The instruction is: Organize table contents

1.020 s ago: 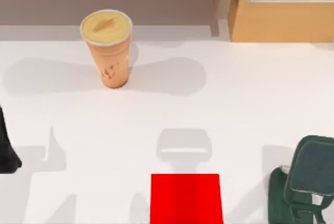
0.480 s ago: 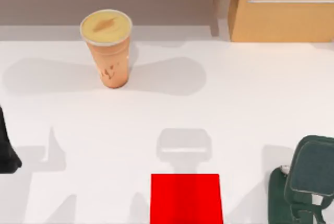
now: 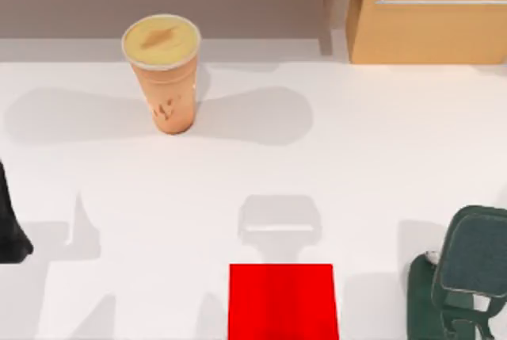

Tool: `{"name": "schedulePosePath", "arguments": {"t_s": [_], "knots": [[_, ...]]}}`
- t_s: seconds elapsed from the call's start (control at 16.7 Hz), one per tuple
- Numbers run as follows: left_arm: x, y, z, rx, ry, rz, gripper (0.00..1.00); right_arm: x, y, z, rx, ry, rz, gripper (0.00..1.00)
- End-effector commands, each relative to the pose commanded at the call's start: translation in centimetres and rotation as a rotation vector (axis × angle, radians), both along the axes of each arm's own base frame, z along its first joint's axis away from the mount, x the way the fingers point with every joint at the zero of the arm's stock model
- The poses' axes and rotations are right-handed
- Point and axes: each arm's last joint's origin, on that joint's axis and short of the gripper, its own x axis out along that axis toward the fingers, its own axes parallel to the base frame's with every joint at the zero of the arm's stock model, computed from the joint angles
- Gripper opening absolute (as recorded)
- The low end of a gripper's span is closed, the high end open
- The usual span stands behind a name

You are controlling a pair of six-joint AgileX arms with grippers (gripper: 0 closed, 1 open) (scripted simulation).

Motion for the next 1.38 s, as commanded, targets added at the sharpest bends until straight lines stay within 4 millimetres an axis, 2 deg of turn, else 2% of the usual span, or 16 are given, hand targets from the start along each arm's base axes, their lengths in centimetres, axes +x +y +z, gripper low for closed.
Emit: {"name": "schedulePosePath", "arguments": {"t_s": [0.24,0.36,0.54,0.66,0.84,1.02,1.2,1.38], "knots": [[0.0,0.0,0.0,0.000,0.000,0.000,1.00,0.0,0.0,-0.2,0.001,0.005,0.000,0.00],[0.0,0.0,0.0,0.000,0.000,0.000,1.00,0.6,0.4,0.4,-0.020,-0.030,0.055,0.00],[0.0,0.0,0.0,0.000,0.000,0.000,1.00,2.6,2.1,2.2,-0.091,-0.148,0.261,0.00],[0.0,0.0,0.0,0.000,0.000,0.000,1.00,4.3,4.2,3.7,-0.149,-0.242,0.453,0.00],[0.0,0.0,0.0,0.000,0.000,0.000,1.00,6.6,9.0,5.5,-0.224,-0.360,0.799,0.00],[0.0,0.0,0.0,0.000,0.000,0.000,1.00,7.9,15.3,5.8,-0.264,-0.423,1.177,0.00],[0.0,0.0,0.0,0.000,0.000,0.000,1.00,7.5,22.1,4.2,-0.255,-0.414,1.551,0.00],[0.0,0.0,0.0,0.000,0.000,0.000,1.00,5.6,28.1,1.0,-0.201,-0.330,1.877,0.00]]}}
